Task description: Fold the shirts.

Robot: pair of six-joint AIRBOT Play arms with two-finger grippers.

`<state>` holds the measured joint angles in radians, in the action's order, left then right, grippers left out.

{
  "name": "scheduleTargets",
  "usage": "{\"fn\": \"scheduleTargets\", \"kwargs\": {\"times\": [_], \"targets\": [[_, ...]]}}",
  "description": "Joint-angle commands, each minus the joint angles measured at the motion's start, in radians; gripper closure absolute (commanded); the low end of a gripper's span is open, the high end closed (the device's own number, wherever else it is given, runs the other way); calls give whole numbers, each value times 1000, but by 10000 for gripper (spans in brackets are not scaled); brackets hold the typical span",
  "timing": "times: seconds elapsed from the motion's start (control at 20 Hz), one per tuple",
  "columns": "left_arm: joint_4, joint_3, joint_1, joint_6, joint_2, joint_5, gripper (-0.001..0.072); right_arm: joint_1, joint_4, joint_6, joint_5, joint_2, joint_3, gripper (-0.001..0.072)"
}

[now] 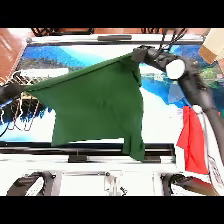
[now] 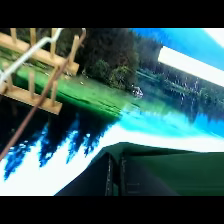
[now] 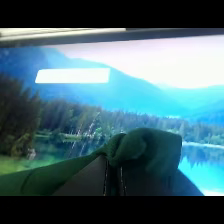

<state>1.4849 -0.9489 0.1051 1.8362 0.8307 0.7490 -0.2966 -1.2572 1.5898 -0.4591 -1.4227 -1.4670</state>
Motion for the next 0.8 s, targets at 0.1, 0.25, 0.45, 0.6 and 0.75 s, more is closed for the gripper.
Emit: {"fn": "scheduleTargets", "kwargs": {"times": [0.1, 0.25, 0.45, 0.6, 0.75], "targets": [[-174, 21, -2, 19, 331, -100, 674, -15, 53, 119, 8, -224, -1, 635], [-237, 21, -2, 20, 414, -82, 647, -35, 52, 119, -75, -269, -1, 610], [-255, -55, 32, -140, 412, 108, 441, -6, 55, 118, -148, -194, -1, 209], [-251, -213, 130, -265, 412, 459, -13, 45, 43, 79, -304, -78, -1, 209], [-251, -265, 241, -396, 409, 750, -13, 124, 45, -17, -543, 11, 0, 210]]}}
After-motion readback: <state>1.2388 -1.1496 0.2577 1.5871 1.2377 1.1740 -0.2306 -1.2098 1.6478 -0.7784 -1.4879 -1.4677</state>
